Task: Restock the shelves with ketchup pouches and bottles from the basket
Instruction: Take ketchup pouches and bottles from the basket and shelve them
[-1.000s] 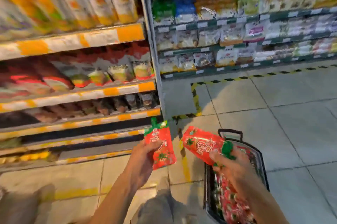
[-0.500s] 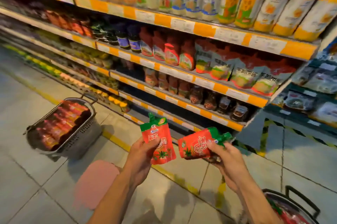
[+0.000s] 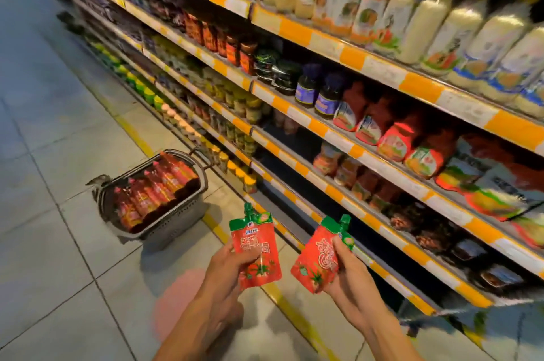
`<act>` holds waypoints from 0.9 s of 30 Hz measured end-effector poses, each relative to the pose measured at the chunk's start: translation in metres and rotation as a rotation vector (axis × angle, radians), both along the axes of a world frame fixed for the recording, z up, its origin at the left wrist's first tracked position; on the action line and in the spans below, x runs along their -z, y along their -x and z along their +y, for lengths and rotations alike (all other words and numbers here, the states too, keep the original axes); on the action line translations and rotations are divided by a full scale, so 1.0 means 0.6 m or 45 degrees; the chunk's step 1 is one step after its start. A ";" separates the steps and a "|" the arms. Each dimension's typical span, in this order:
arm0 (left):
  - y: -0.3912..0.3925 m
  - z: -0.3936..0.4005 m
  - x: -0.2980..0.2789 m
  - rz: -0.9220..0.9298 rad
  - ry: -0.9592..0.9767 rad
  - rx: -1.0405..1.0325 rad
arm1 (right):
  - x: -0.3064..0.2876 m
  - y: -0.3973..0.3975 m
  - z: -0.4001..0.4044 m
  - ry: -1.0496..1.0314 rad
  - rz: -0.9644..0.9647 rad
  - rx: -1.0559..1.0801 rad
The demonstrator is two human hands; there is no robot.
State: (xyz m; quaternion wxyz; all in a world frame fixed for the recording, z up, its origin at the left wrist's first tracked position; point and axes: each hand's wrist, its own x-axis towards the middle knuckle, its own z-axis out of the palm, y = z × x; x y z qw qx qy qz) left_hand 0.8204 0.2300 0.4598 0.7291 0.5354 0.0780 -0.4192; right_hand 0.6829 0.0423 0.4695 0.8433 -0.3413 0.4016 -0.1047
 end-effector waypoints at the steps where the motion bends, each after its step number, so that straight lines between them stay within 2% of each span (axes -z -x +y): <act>1: -0.015 -0.004 0.003 -0.001 -0.003 -0.023 | 0.003 -0.018 -0.009 0.012 -0.001 -0.046; 8: -0.127 -0.084 0.023 -0.075 -0.066 -0.158 | 0.043 -0.159 -0.102 0.182 -0.001 -0.358; 16: -0.291 -0.233 0.074 -0.173 -0.310 -0.270 | 0.079 -0.360 -0.244 0.372 0.027 -0.481; 22: -0.436 -0.331 0.158 -0.249 -0.377 -0.252 | 0.166 -0.500 -0.313 0.581 0.162 -0.421; 27: -0.559 -0.410 0.252 -0.473 -0.304 -0.211 | 0.278 -0.589 -0.358 0.814 0.206 -0.230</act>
